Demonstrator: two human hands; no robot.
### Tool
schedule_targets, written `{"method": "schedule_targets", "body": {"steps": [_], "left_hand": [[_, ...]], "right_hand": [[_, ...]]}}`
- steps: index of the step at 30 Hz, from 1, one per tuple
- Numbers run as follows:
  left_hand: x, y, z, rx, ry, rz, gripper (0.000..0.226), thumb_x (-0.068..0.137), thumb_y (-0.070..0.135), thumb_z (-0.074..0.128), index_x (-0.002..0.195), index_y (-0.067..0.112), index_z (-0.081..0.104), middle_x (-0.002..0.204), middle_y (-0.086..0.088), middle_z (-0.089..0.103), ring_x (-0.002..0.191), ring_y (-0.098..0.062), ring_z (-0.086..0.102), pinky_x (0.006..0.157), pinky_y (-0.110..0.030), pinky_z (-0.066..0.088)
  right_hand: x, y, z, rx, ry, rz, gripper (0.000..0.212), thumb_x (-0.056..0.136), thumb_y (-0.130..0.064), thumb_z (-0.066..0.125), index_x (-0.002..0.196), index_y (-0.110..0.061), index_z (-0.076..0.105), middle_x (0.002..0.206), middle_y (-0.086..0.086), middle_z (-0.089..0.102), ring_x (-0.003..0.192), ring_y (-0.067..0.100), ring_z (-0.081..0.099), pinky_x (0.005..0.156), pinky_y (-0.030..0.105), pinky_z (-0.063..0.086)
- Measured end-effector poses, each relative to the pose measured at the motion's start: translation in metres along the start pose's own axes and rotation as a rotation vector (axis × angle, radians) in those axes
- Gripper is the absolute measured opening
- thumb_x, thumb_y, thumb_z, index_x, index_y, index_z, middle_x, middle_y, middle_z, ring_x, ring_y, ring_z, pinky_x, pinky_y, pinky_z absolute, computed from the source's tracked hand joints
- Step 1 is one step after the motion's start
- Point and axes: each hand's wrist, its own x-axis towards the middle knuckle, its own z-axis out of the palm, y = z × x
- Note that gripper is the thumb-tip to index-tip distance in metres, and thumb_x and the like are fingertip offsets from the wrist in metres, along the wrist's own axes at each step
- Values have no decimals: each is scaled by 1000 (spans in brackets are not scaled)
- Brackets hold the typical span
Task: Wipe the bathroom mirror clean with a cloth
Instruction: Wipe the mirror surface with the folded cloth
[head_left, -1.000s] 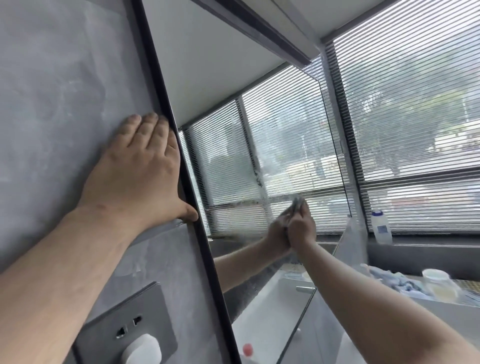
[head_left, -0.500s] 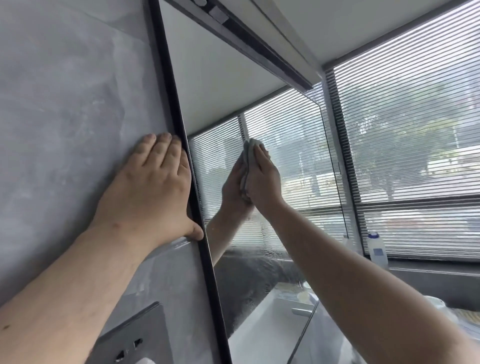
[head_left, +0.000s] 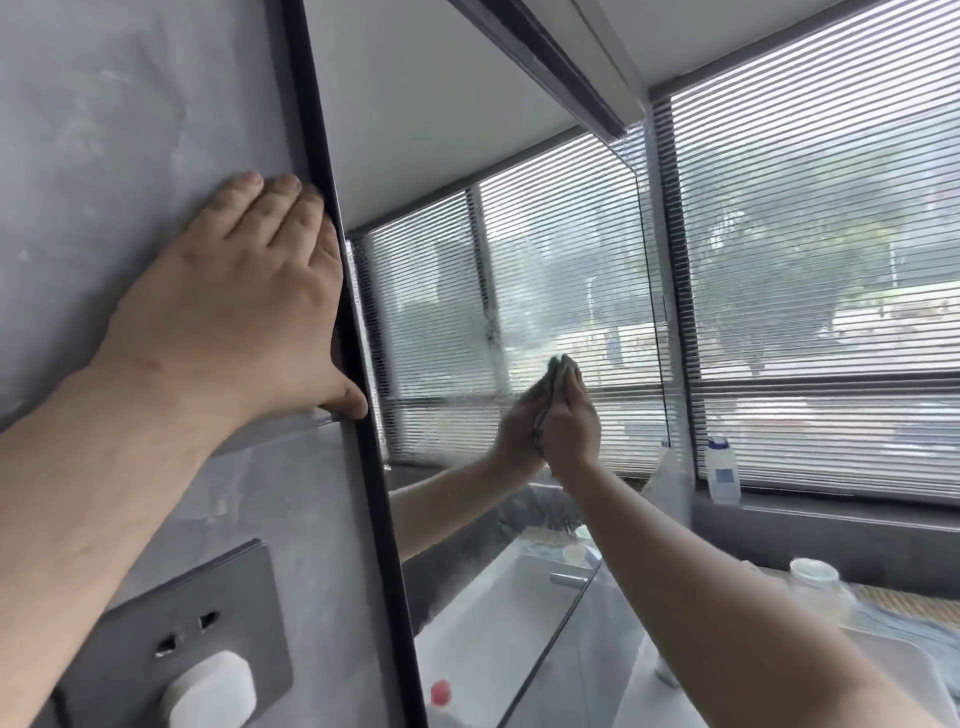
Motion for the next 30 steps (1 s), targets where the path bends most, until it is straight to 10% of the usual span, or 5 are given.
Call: {"method": "schedule_targets", "body": {"steps": [9,14,17,24,30], "left_hand": [[2,-1,5,-3,20,-19,154,32,101,46,140,-9,41,149,-24,42,141,-35,35,120,-45,16],[2,-1,4,6,10,-24,153,33,98,49,141,-10,40,149,-24,41,142,-36,34,121,-46,15],[2,-2,1,25,1,-21,153,34,100,45,141,-9,40,150,-24,41,143,-35,33,121,-46,14],[2,-2,5,-12,-2,-16,152,29,97,54,135,-12,46,145,-27,46,138,-39,38,119,-46,16],[3,-2,7,-50,15,2,151,37,99,21,138,-12,42,148,-27,41,141,-38,34,121,-41,7]], "right_hand": [[-7,88,-41,138,219,327,45,101,4,35,139,-11,56,135,-4,59,124,10,54,108,22,39],[11,42,-16,43,73,202,33,101,-29,46,129,-14,55,117,10,64,107,31,64,90,39,53],[7,-24,13,112,-58,26,42,107,-21,36,144,-1,41,140,15,52,108,13,59,87,24,46],[49,-86,74,17,-163,-373,44,101,-30,44,139,-16,58,146,3,54,140,15,44,118,41,35],[81,-12,20,-110,-92,-82,72,84,-57,36,144,-18,48,143,1,55,132,17,52,111,40,44]]}}
